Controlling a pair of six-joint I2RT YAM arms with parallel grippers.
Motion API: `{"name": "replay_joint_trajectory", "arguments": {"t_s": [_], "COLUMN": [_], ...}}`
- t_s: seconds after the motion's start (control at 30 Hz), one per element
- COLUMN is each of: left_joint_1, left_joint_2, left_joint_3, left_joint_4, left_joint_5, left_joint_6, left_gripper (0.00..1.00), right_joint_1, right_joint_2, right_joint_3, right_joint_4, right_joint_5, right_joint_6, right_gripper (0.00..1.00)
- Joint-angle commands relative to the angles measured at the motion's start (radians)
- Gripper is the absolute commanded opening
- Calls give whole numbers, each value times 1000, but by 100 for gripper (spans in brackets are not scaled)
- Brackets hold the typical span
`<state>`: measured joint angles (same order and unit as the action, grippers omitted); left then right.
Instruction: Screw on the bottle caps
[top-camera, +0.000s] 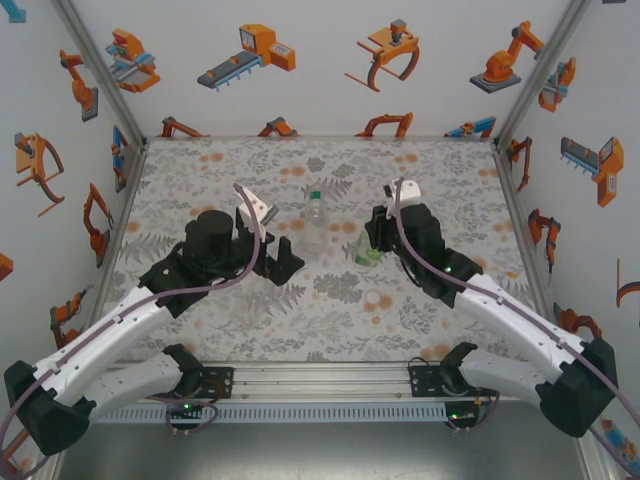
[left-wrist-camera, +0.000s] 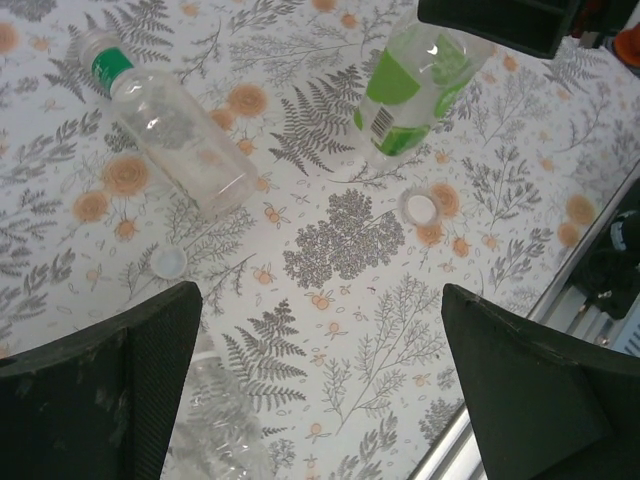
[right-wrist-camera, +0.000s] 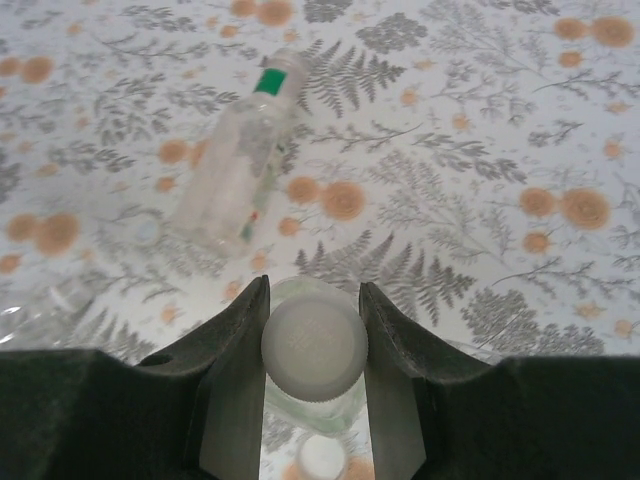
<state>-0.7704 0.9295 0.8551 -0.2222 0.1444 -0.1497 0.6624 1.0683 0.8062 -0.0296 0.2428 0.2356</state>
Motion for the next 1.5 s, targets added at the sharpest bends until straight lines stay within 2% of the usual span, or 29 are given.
{"name": "replay_joint_trajectory", "arguments": {"t_s": [0.0, 0.37, 0.73, 0.93, 1.07, 1.13, 1.23, 1.47], "left_joint_1": [13, 14, 15, 16, 15, 15, 15, 16], "left_joint_2": [-20, -83, -125, -119, -120, -123, -122, -116], "left_joint_3": [19, -15, -19, -14, -11, -13, -11, 0], "left_joint_4": [-53, -104, -136, -140, -144, -144, -143, -150], "left_joint_5": [-12, -32, -6, 1, 3, -2, -3, -1], "left_joint_6": [-110, -146, -133, -131, -131, -129, -126, -120], "left_gripper": [97, 97, 97, 97, 97, 97, 97, 97], "right_joint_1": [-78, -237, -291, -295, -296, -295, -295, -295], "right_joint_2": [80, 374, 533, 567, 559, 550, 540, 532], "right_joint_3": [50, 135, 148, 112, 89, 74, 76, 74], "right_joint_4": [118, 341, 467, 536, 554, 570, 557, 547], "right_joint_5": [-66, -174, -215, -252, -273, -277, -281, -203], "right_joint_6": [-92, -133, -172, -159, -169, -191, -261, -329], "right_gripper": [5, 1, 1, 3, 16, 19, 20, 20]}}
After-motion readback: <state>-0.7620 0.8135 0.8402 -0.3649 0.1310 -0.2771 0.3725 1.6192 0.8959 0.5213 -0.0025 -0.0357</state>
